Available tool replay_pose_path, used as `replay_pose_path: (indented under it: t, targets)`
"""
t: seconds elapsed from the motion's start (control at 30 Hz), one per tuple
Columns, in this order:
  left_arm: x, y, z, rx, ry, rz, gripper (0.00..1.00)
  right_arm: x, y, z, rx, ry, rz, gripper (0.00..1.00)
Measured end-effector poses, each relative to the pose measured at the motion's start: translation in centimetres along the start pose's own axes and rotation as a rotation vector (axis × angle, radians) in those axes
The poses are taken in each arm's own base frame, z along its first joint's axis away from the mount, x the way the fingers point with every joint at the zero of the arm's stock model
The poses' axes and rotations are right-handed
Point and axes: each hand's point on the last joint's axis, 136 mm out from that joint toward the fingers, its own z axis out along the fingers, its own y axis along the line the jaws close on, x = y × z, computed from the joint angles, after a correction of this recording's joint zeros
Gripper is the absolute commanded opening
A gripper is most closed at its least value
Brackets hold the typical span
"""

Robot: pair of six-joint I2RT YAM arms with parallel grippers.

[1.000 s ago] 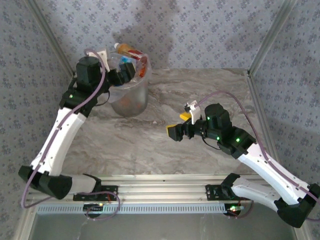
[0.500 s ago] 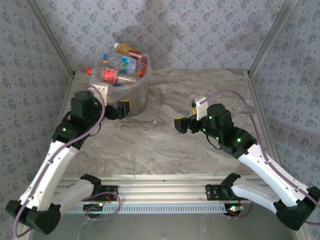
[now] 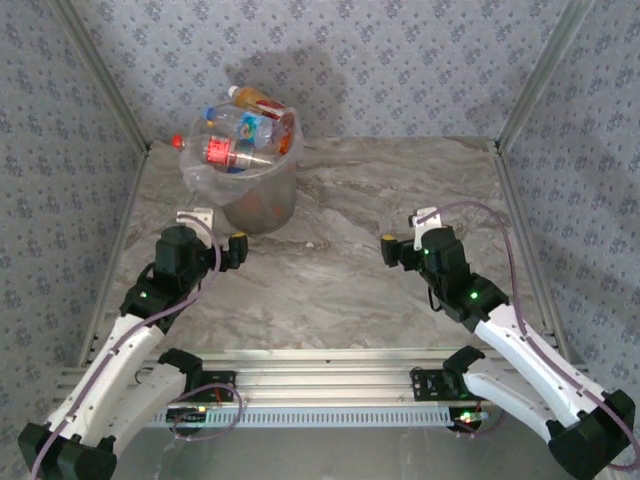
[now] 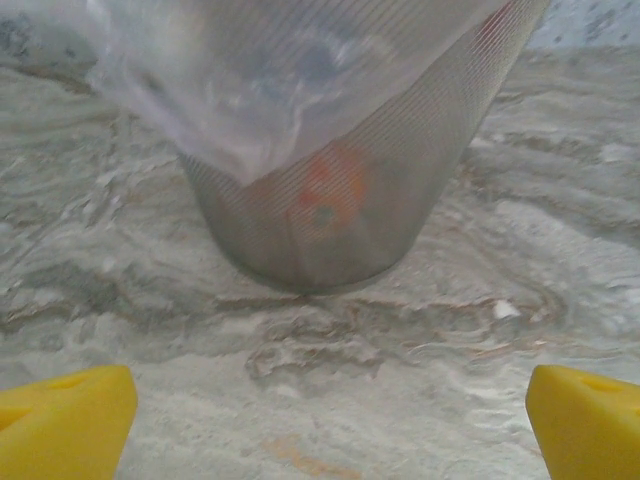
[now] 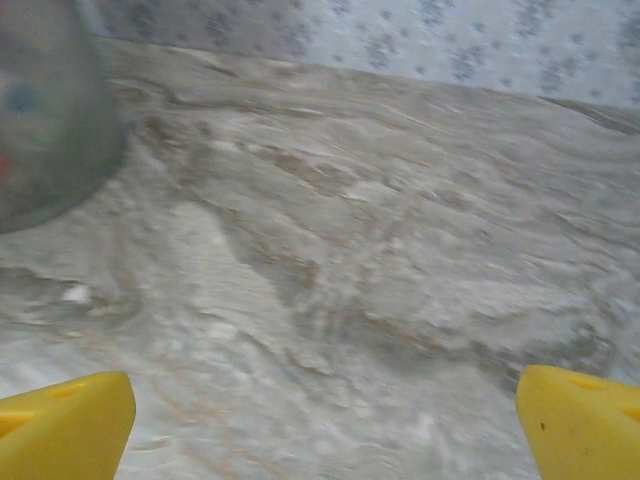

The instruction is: Put the plastic bottles in the bin

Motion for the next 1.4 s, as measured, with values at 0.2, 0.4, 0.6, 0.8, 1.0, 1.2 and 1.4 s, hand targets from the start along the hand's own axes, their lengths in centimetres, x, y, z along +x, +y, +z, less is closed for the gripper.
replay_pose_path:
  t: [0.2, 0.4, 0.6, 0.8, 1.0, 1.2, 1.4]
  targets:
    - [2.9, 3.4, 0.9, -0.146, 0.037, -0.012, 1.00, 3.2, -4.6, 1.4, 0.177, 0.055, 0.028, 1.00]
    - [3.7, 6.9, 1.0, -0.260, -0.007, -0.064, 1.00, 5.6, -8.4, 2.3, 0.295, 0.060, 0.083, 1.00]
    - [5.0, 9.1, 2.1, -0.322, -0.022, -0.097, 1.00, 9.5, -11.0, 3.6, 0.377, 0.041, 0.112, 1.00]
    - [6.4, 9.7, 4.3, -0.331, -0.022, -0.085, 1.00, 13.1, -12.4, 5.1, 0.407, 0.041, 0.125, 1.00]
    - [6.4, 9.9, 5.7, -0.321, -0.042, -0.058, 1.00, 11.3, -12.7, 6.9, 0.380, -0.040, 0.118, 1.00]
    - [5.5, 10.0, 6.1, -0.307, -0.094, -0.051, 1.00, 10.3, -13.6, 9.3, 0.353, -0.067, 0.123, 1.00]
    - [5.0, 9.8, 6.2, -0.294, -0.124, -0.048, 1.00, 11.3, -14.0, 12.9, 0.285, 0.001, 0.138, 1.00]
